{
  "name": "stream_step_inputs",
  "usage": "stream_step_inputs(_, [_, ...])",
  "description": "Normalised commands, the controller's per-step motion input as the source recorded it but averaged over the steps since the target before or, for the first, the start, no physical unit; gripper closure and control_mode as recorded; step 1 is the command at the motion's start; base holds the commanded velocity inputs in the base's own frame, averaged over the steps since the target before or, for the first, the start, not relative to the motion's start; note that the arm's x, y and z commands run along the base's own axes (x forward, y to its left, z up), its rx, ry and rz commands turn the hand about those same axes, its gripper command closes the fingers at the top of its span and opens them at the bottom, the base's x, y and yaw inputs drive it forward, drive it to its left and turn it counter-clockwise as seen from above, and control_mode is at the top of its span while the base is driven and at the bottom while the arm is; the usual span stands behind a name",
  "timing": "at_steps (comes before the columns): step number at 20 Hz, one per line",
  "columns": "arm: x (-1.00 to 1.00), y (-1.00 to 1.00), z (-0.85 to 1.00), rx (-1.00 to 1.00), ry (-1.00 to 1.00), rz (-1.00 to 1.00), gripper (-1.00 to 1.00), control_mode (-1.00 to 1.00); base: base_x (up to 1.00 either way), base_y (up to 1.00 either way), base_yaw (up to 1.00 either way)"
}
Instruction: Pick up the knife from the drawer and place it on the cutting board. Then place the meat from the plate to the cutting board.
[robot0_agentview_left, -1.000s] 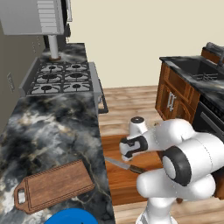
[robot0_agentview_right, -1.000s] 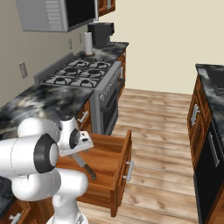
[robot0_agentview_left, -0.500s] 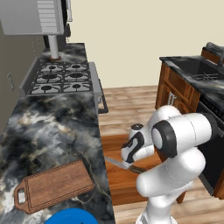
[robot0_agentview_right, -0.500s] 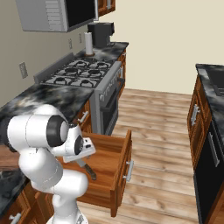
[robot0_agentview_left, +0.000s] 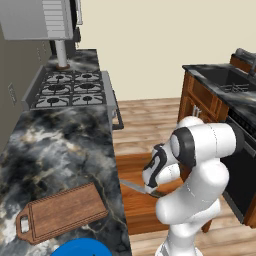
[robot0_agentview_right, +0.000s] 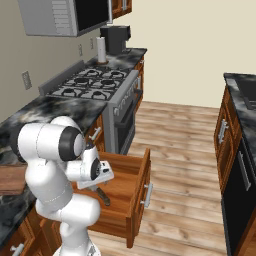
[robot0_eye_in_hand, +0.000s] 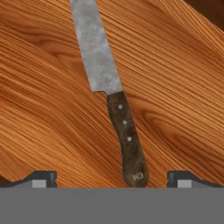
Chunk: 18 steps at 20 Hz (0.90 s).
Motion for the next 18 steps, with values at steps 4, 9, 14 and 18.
stream_step_inputs(4, [0.06, -0.01, -0.21, 0.00, 0.00, 0.00, -1.00, -1.00, 0.00, 0.00, 0.00])
stream_step_inputs(9, [0.07, 0.00, -0.25, 0.00, 0.00, 0.00, -1.00, -1.00, 0.00, 0.00, 0.00])
stream_step_inputs(14, [0.19, -0.01, -0.25, 0.00, 0.00, 0.00, -1.00, -1.00, 0.00, 0.00, 0.00])
stream_step_inputs(18, [0.23, 0.00, -0.23, 0.00, 0.00, 0.00, -1.00, -1.00, 0.00, 0.00, 0.00])
